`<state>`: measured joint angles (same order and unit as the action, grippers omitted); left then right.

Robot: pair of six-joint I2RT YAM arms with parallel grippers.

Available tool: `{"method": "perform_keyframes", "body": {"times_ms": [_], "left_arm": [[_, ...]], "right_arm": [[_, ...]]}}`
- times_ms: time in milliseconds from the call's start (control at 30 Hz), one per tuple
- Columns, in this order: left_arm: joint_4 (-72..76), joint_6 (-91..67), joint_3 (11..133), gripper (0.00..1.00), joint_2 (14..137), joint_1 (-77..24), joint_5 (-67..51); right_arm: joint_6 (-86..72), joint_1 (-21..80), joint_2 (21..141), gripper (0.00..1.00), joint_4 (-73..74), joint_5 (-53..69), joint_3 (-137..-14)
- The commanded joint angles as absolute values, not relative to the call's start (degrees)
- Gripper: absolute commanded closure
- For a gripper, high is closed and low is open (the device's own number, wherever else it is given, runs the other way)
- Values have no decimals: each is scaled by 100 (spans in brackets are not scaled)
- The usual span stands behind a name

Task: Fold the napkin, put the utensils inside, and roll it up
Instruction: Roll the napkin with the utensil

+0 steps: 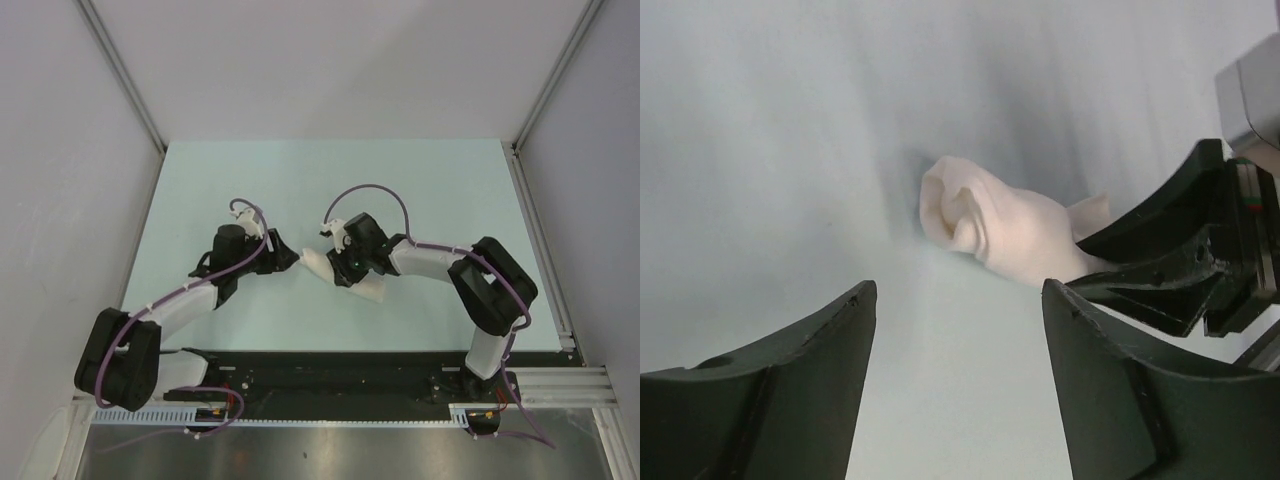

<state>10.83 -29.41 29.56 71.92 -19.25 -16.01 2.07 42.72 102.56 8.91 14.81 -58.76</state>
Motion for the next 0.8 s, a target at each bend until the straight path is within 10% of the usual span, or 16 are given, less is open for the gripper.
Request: {"method": "perform_keyframes", "body": {"times_ms": [0, 500, 767], "left_arm": [[1608, -2804, 2602, 28, 6812, -1907, -1810], [2188, -2909, 2197, 32, 7119, -1951, -1960], [2531, -3041, 2241, 55, 7506, -2048, -2180]], "right_arm": [[-193, 4272, 10731, 68, 1143, 3180, -5836], [-641, 3876, 11153, 69, 773, 4895, -5906], [-756, 3718, 11311, 69, 651, 5001, -5915]]}}
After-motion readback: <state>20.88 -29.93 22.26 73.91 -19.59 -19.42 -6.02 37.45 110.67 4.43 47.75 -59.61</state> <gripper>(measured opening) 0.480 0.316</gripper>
